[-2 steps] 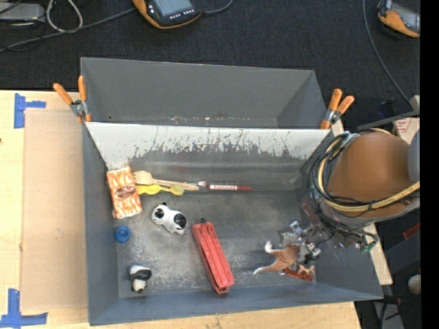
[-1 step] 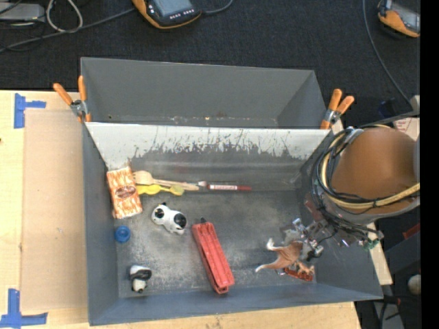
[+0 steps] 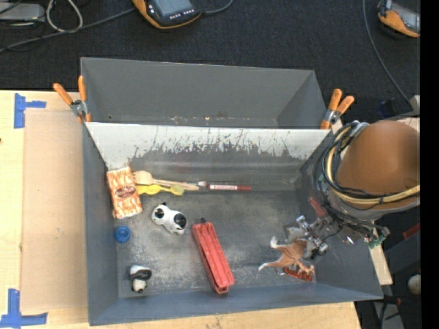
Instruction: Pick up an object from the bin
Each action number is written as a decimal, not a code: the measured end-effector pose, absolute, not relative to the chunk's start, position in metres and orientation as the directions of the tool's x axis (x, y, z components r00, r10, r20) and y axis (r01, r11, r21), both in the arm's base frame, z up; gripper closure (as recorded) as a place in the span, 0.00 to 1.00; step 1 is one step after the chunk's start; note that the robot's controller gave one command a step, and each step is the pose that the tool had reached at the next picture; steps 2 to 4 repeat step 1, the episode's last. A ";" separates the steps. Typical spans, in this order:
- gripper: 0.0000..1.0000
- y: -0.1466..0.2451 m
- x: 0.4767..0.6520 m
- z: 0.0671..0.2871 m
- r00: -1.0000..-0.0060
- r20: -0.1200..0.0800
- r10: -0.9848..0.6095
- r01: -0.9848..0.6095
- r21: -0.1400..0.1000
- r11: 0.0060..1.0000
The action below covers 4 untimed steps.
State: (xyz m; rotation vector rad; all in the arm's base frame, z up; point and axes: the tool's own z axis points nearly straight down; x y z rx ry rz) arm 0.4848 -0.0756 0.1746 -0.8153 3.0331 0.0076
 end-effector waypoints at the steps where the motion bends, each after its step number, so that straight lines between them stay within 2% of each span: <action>1: 1.00 -0.076 0.486 0.198 -0.866 -0.008 -0.500 -0.500 0.000 0.866; 4: 1.00 -0.076 0.486 0.198 -0.866 -0.008 -0.500 -0.500 0.000 0.866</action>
Offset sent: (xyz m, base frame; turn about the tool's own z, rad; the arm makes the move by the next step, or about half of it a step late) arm 0.0009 0.0000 0.0839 0.0011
